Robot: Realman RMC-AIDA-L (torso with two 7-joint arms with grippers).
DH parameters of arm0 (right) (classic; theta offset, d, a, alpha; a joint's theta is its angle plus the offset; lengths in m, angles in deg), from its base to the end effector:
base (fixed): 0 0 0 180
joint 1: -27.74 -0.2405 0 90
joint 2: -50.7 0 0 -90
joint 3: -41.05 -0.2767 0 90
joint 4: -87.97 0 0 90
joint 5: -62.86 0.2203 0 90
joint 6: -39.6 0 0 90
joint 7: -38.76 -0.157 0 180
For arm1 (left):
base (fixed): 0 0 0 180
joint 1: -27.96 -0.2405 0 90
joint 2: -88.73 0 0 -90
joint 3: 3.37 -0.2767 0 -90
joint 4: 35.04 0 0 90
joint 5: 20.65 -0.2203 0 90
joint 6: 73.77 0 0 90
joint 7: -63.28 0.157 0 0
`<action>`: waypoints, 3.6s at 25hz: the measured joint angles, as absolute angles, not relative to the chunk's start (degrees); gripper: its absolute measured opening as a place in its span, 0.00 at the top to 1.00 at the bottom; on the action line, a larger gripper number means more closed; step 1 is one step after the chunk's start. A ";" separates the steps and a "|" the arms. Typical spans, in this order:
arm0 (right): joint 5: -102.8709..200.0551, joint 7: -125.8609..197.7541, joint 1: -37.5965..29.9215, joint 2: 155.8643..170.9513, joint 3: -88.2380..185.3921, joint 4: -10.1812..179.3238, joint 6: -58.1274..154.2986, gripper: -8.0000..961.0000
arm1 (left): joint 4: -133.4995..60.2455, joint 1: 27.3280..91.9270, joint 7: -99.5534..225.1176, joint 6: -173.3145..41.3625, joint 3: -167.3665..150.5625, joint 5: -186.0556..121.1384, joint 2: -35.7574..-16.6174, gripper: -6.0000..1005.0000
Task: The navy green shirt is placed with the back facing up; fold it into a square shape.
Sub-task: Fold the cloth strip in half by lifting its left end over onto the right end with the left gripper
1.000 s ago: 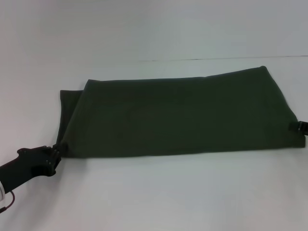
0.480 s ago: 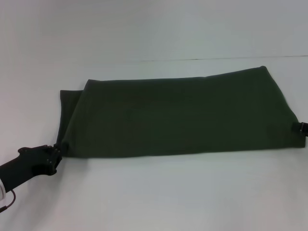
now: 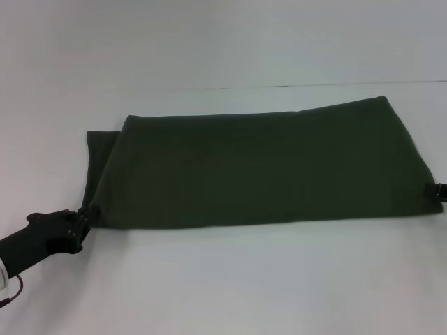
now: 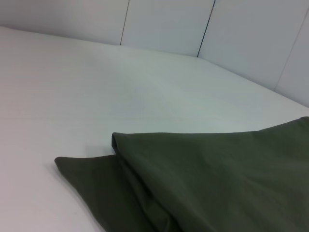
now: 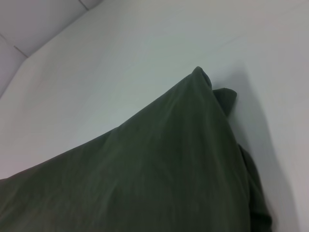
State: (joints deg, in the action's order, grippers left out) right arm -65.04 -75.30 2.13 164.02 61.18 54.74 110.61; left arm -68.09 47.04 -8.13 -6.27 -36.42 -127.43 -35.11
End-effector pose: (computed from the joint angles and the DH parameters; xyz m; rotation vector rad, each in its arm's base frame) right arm 0.4101 0.3462 0.0468 -1.8920 1.6108 0.5884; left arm -0.3727 0.3201 -0.0381 -2.1871 -0.9433 -0.5876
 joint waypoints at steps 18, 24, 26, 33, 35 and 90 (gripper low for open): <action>-64.70 -74.77 3.41 164.07 60.39 54.84 110.30 0.99 | -68.13 47.20 -8.23 -6.27 -36.41 -127.43 -35.02 0.91; -64.61 -73.32 3.63 163.96 58.01 54.80 111.49 0.99 | -69.56 46.28 -8.42 -4.18 -35.99 -127.23 -35.10 0.90; -64.60 -73.03 3.69 163.77 57.61 54.89 111.88 0.99 | -70.19 45.84 -8.62 -3.38 -35.80 -127.06 -35.03 0.89; -64.57 -72.74 4.25 163.51 57.01 54.84 112.59 0.99 | -71.80 45.20 -9.20 -2.71 -35.70 -127.04 -35.05 0.87; -64.57 -72.70 4.29 163.48 56.97 54.84 112.67 0.99 | -72.17 45.00 -9.21 -2.71 -35.71 -126.97 -35.04 0.87; -56.00 -66.97 -1.26 164.31 57.48 51.49 124.69 0.06 | -72.71 44.52 -45.77 14.04 -27.57 -135.75 -32.12 0.28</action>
State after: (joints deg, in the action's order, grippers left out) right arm -56.00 -66.97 -1.26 164.31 57.48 51.49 124.69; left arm -72.71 44.52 -45.77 14.04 -27.57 -135.75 -32.12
